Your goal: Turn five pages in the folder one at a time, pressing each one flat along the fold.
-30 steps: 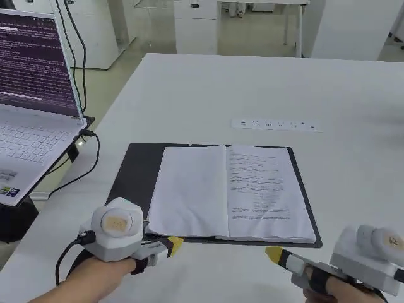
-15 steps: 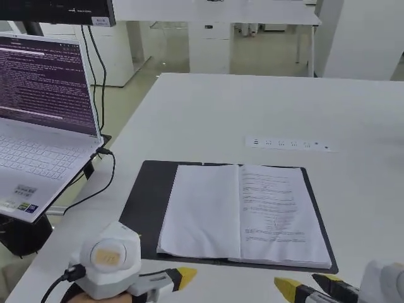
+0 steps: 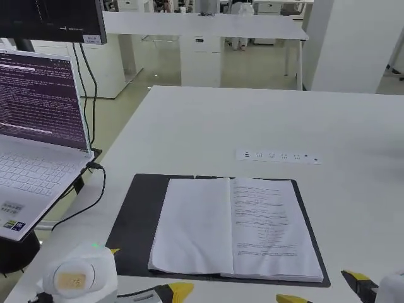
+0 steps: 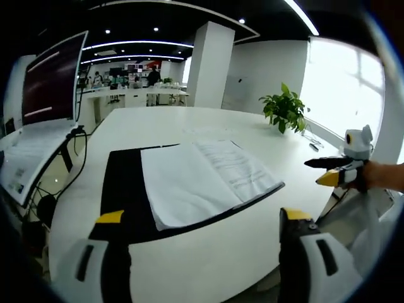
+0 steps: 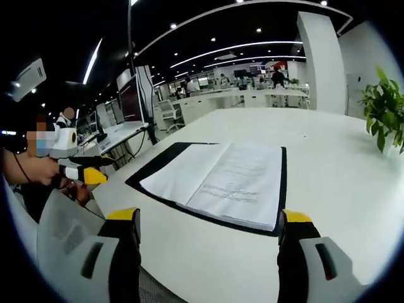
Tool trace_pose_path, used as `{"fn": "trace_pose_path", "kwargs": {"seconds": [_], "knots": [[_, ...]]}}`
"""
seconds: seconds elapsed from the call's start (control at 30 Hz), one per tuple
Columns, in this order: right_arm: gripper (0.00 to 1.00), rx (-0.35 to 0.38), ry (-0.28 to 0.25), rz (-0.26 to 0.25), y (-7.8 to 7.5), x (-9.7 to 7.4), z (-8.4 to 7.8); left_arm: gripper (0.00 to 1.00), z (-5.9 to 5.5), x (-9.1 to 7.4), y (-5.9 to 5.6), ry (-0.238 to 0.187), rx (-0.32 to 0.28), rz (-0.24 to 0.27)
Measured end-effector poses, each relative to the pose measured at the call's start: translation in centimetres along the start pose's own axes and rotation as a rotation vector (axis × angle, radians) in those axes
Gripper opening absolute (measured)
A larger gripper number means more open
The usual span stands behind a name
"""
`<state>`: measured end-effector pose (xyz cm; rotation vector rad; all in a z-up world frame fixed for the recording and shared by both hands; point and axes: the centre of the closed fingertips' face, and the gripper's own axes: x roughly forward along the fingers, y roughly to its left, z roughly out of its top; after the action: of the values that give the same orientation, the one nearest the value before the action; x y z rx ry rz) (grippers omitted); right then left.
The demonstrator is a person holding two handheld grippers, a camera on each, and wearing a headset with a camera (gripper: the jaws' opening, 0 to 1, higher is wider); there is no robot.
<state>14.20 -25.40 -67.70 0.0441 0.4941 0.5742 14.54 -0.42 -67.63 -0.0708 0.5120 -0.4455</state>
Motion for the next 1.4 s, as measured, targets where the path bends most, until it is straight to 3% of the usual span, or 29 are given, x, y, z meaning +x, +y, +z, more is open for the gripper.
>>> {"fn": "trace_pose_path", "kwargs": {"seconds": [0.1, 0.17, 0.33, 0.6, 0.8, 1.03, 1.4], "knots": [[0.95, -0.086, -0.04, 0.019, 0.8, -0.4, 0.9, 0.99, 0.1, -0.1, -0.6, -0.006, 0.084, -0.01], [0.98, -0.134, -0.078, 0.037, 1.4, -0.7, 1.5, 0.93, 0.1, -0.1, -0.8, 0.001, 0.08, -0.012], [1.0, -0.184, -0.069, 0.061, 2.2, -1.2, 1.4, 0.93, 0.2, 0.3, -1.3, 0.003, 0.104, -0.016], [0.96, -0.164, -0.065, 0.052, 1.4, -1.9, 1.4, 0.93, 1.2, 1.4, -2.4, -0.008, 0.107, -0.038], [0.9, -0.118, -0.068, 0.019, -0.2, -2.9, 1.1, 0.87, 1.1, 4.0, -4.6, 0.038, 0.155, -0.092], [0.87, -0.078, -0.069, -0.011, -1.2, -3.9, 0.2, 0.79, 0.9, 8.0, -7.8, 0.057, 0.167, -0.159], [0.86, -0.06, -0.067, -0.007, -1.1, -3.9, 0.0, 0.73, 0.0, 13.9, -11.9, 0.113, 0.233, -0.228]]}}
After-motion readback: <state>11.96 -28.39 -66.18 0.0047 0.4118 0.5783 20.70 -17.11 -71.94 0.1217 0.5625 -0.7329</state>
